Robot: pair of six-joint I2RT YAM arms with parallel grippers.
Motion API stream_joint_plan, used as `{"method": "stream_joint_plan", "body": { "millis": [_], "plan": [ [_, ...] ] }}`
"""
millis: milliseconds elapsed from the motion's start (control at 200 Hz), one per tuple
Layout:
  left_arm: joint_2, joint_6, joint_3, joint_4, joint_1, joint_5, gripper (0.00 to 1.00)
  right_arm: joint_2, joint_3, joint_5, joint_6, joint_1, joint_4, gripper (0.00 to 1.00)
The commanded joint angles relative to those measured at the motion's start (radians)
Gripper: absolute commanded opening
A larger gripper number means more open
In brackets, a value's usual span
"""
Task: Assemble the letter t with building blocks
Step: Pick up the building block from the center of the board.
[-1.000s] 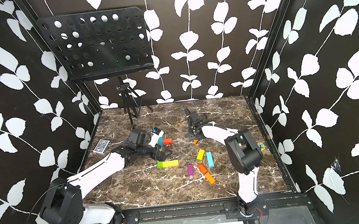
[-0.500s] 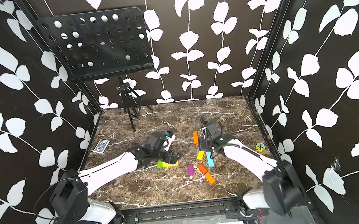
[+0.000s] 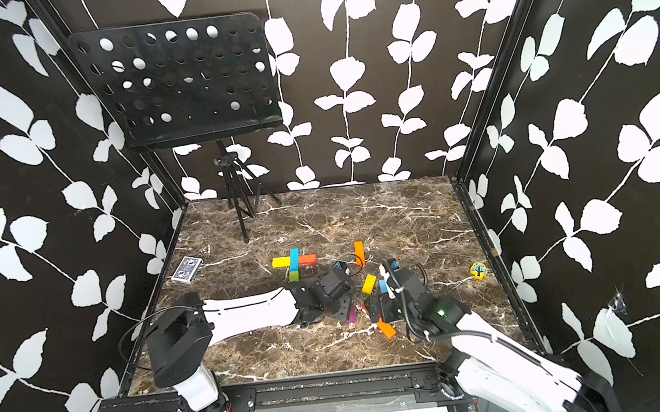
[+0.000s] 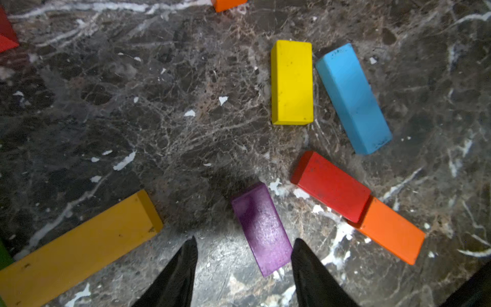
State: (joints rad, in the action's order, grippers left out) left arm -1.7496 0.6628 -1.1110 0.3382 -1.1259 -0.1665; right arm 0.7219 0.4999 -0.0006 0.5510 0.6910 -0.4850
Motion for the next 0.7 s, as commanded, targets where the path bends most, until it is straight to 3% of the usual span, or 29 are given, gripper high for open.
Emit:
{"method": "stream_joint_plan", "body": {
  "millis": [0,235,695],
  "plan": [
    [0.000,0.050,-0.040,0.030,-0.018,-0.044,0.57,-0.106,-0.034,0.000,0.030,0.011,-0.073,0.99],
    [-0.062,0.082,-0.104,0.088,-0.055,-0.061,0.55,-0.191,-0.069,-0.146,0.038,0.032,-0.130,0.99],
    [-0.136,0.131,-0.155,0.171,-0.078,-0.088,0.52,-0.468,-0.159,-0.222,0.075,0.090,-0.164,0.99]
  ]
}}
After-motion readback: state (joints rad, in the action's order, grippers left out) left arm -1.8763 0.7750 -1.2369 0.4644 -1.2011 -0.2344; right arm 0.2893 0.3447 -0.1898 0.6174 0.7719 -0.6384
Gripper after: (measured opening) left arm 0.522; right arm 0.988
